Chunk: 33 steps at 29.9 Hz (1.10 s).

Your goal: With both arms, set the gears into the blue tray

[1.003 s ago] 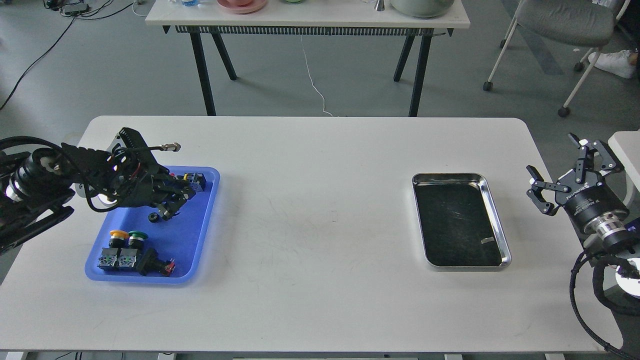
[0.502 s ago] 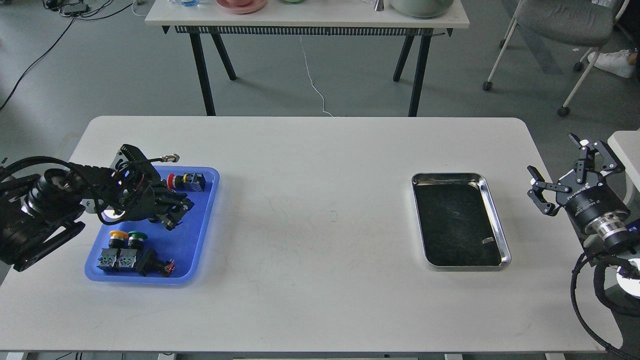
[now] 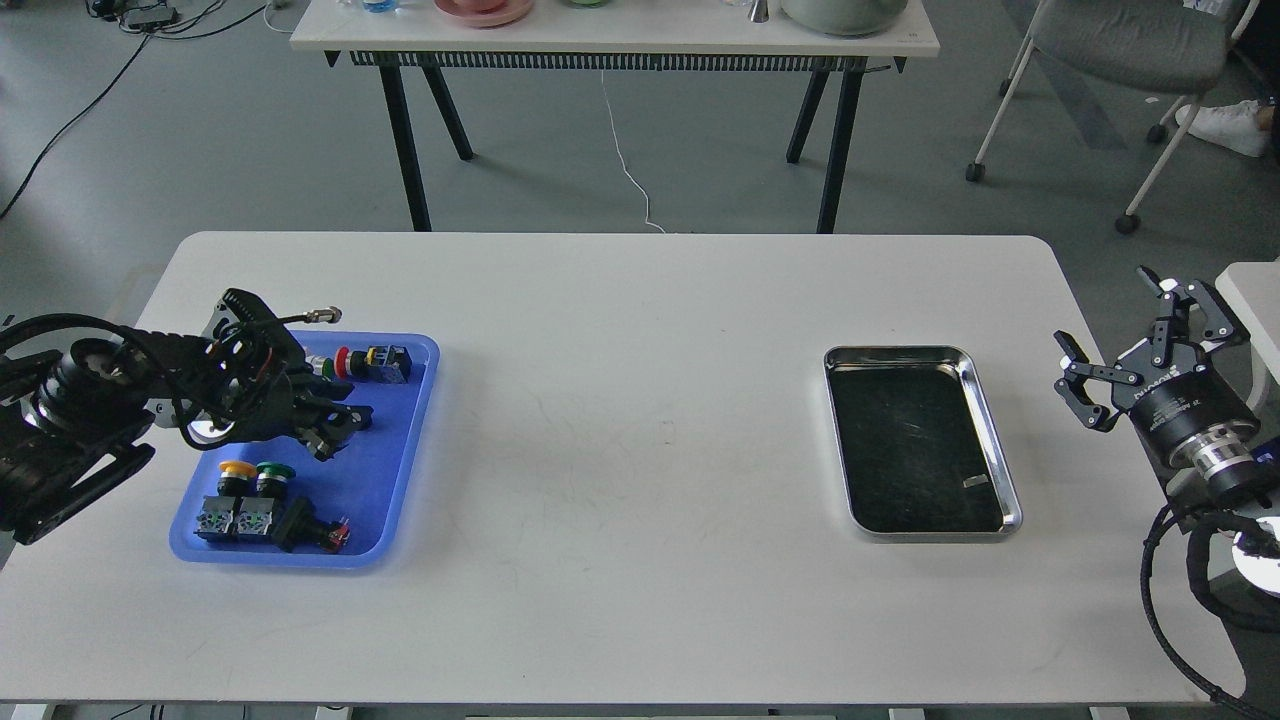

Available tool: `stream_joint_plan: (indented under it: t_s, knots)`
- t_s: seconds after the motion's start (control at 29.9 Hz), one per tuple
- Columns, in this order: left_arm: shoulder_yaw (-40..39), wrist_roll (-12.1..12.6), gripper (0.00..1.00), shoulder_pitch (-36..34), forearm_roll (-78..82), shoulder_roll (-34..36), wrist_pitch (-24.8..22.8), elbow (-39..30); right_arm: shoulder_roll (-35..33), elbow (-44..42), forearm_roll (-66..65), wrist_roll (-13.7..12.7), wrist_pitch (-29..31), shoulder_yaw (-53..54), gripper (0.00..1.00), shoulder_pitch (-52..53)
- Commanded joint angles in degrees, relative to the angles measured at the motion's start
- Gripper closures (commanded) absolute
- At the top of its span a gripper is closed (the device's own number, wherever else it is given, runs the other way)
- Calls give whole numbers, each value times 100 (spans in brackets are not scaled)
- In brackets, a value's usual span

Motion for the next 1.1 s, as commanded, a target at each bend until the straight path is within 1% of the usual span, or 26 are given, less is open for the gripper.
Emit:
stream_joint_plan:
  t_s: [0.0, 0.07, 0.13, 0.2, 0.23, 0.27, 0.4, 0.47, 0.53, 0.6, 0.67, 0.7, 0.8, 0.87, 0.9, 0.97, 1.0, 1.04, 1.07]
  knots:
    - [-260, 0, 0, -8, 0, -8, 169, -10, 3, -1, 0, 0, 0, 0, 4, 6]
    - [-593, 0, 0, -17, 0, -42, 266, -45, -6, 17, 0, 0, 0, 8, 4, 15]
    - [-1128, 0, 0, -17, 0, -104, 450, -150, -6, 17, 0, 0, 0, 9, 4, 50]
    - [-1630, 0, 0, -8, -254, -209, 556, -438, -6, 17, 0, 0, 0, 9, 4, 120]
    - [-1832, 0, 0, 0, -796, -279, 565, -658, -6, 17, -9, 0, 0, 9, 1, 173]
    - [-1974, 0, 0, 18, -1411, -323, 565, -843, 3, 8, -9, 0, 0, -9, 1, 225]
    - [-2422, 0, 0, 378, -4661, -552, 661, -1713, 73, 17, -26, 0, 0, -36, 1, 340]
    - [-2843, 0, 0, 614, -5798, -771, 872, -1872, 82, 43, -26, 0, 0, -18, 1, 349]
    - [-3527, 0, 0, 1000, -6450, -1165, 1048, -1891, 91, 61, -35, 0, 0, -44, 1, 375]
    - [-4283, 0, 0, 1431, -6646, -1579, 1066, -1891, 91, 70, -61, 0, -14, -97, 1, 393]
    - [-4855, 0, 0, 1844, -6673, -1913, 1066, -1899, 82, 96, -105, 0, -128, -106, 1, 393]
    - [-5093, 0, 0, 2055, -6673, -2097, 1058, -1908, 82, 87, -132, 0, -154, -114, 1, 402]
    - [-5481, 0, 0, 2425, -6682, -2502, 1005, -1908, 117, 61, -158, 0, -146, -123, 1, 428]
    - [-5700, 0, 0, 2523, -6690, -2644, 839, -1908, 214, 96, -158, 0, -111, -132, 1, 428]
    - [-5850, 0, 0, 2575, -6691, -2714, 612, -1908, 292, 122, -158, 0, -110, -123, 1, 428]
    - [-6157, 0, 0, 2707, -6717, -2846, -20, -1908, 355, 271, -158, 0, -110, -115, 1, 402]
    - [-6298, 0, 0, 2777, -6769, -2916, -432, -1908, 355, 350, -167, 0, -110, -115, 1, 393]
    - [-6404, 101, 0, 2821, -6839, -2969, -732, -1908, 355, 412, -158, 0, -110, -115, 1, 393]
    - [-6509, 328, 0, 2874, -6936, -3030, -996, -1908, 363, 473, -167, 0, -110, -115, 1, 393]
